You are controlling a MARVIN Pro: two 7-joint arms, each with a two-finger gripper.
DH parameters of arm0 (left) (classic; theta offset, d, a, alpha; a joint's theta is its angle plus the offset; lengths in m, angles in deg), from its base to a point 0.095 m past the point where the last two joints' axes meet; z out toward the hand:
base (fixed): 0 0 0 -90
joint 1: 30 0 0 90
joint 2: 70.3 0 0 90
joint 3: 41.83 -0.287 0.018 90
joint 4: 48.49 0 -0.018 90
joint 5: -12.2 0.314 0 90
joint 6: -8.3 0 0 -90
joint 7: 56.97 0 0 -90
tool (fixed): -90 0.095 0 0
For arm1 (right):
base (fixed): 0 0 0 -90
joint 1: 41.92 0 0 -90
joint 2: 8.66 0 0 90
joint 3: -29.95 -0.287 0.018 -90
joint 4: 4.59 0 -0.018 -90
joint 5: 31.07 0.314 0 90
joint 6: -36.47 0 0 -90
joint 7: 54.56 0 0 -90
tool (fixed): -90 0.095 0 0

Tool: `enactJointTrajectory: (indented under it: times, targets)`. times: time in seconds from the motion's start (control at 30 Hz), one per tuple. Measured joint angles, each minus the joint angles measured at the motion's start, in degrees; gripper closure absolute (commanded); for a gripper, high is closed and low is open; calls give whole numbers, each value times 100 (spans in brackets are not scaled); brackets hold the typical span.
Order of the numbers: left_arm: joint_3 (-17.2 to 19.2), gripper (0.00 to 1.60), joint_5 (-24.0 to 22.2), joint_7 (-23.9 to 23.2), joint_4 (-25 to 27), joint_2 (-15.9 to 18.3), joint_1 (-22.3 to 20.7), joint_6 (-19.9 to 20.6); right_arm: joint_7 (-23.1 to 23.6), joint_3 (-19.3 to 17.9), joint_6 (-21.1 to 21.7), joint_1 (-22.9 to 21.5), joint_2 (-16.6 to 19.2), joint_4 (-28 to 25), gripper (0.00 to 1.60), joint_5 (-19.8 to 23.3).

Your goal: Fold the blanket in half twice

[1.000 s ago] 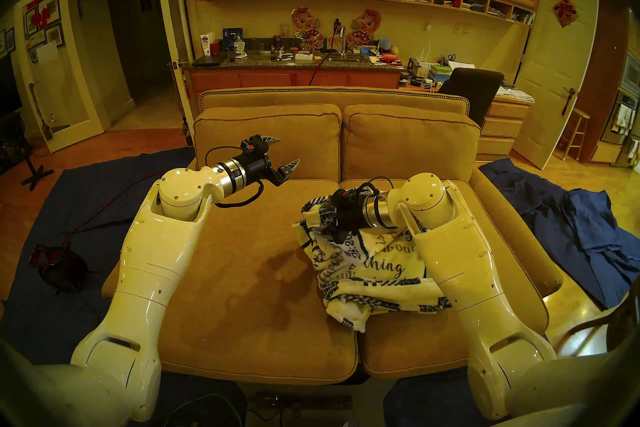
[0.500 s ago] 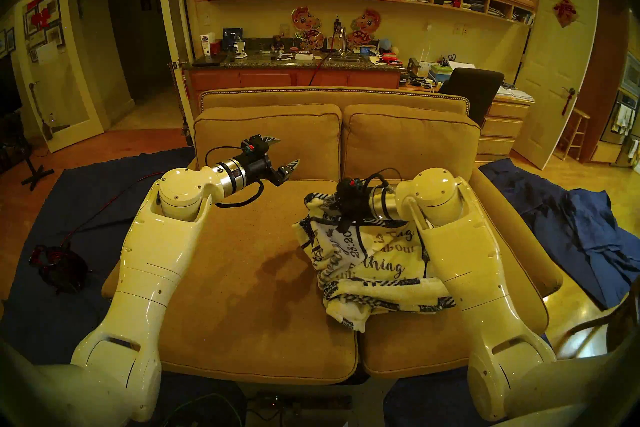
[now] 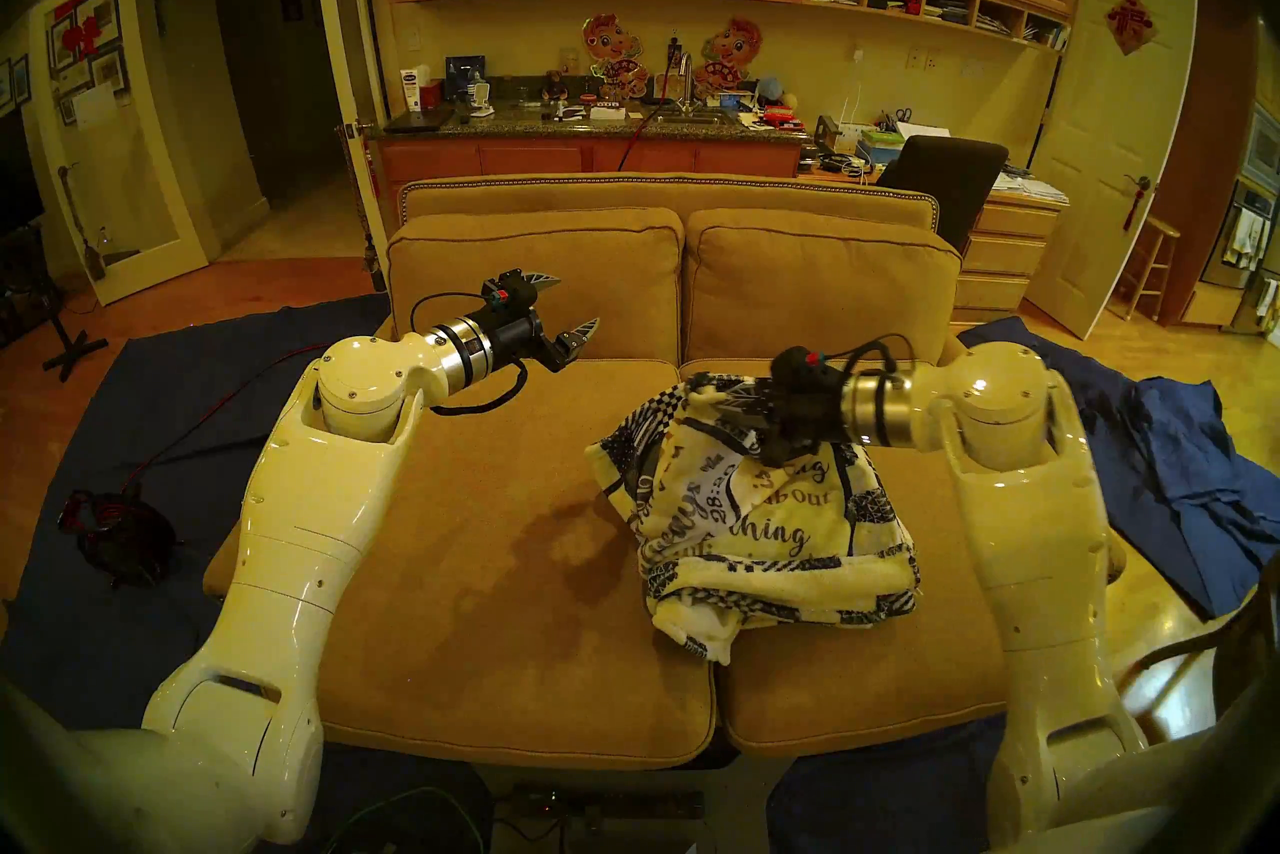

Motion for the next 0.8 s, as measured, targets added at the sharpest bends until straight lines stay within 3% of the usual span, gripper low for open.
enactJointTrajectory:
  times: [0.5, 0.8]
  targets:
    - [8, 0, 5, -5, -1, -9, 2, 0, 590, -1508, 462, 1212, 184, -1042, 160, 155]
    - [11, 0, 8, -7, -2, -13, 2, 0, 440, -2291, 697, 1810, 57, -1170, 160, 21]
